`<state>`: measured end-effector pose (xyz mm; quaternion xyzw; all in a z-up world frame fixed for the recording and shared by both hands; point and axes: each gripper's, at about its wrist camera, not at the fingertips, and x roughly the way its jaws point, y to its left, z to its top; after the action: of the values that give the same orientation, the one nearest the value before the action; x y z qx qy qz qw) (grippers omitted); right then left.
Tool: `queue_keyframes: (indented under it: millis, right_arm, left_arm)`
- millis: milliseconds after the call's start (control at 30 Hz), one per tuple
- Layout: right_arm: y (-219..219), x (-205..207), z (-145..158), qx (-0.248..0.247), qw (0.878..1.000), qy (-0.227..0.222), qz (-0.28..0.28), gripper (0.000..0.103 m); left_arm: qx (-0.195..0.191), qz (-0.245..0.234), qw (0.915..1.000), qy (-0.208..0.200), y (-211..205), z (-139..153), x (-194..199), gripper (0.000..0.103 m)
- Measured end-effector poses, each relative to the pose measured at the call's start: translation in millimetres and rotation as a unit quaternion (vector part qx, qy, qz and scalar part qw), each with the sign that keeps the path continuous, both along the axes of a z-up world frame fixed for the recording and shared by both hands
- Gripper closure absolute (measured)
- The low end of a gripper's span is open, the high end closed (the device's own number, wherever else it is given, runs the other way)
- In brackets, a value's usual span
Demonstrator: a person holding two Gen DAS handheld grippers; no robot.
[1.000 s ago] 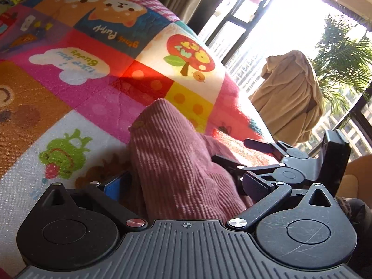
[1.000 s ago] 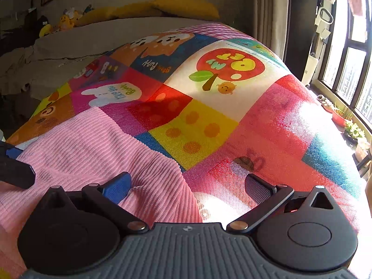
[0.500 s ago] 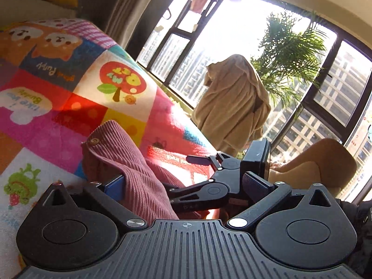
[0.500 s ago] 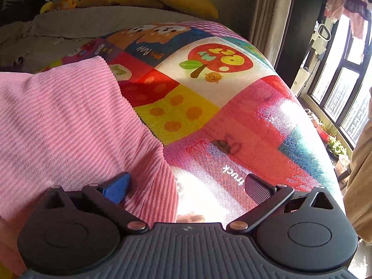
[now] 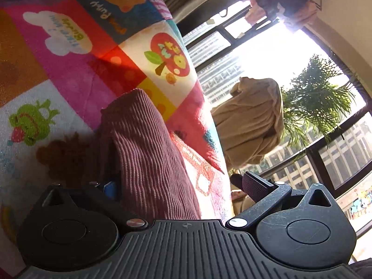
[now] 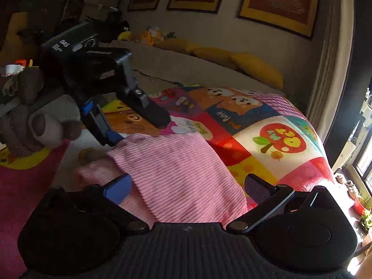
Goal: Fold clothes
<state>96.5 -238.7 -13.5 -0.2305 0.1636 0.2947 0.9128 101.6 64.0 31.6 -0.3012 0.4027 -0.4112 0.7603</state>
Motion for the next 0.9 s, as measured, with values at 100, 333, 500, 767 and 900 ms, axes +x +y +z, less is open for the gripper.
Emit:
queue_keyframes:
  millis: [100,333,500,767,900]
  right_arm:
    - [35,-16,-22,-0.056,0.997,-0.039,0.022,0.0]
    - [19,17,-21,0.009,0.996,-0.034,-0.083,0.007]
    - [-14,32,-4,0.082,0.988,-0.006,-0.132,0.007]
    - [-15,35,-7,0.104,0.986,0.018,-0.128,0.007]
    - [-10,30,-12,0.08,0.991,0.028,-0.106,0.007]
  left_arm:
    - [-0.007,-0.023,0.9995,-0.022,-17,15,-6,0.0]
    - [0.032,0.021,0.9965,-0.075,1,33,-17,0.0]
    - [0.167,0.08,0.9697,-0.16,16,37,-35,0.0]
    - [0.375,0.004,0.8878,-0.267,-44,4,-77,0.0]
    - [0.455,0.06,0.8434,-0.28,-50,-11,-61,0.0]
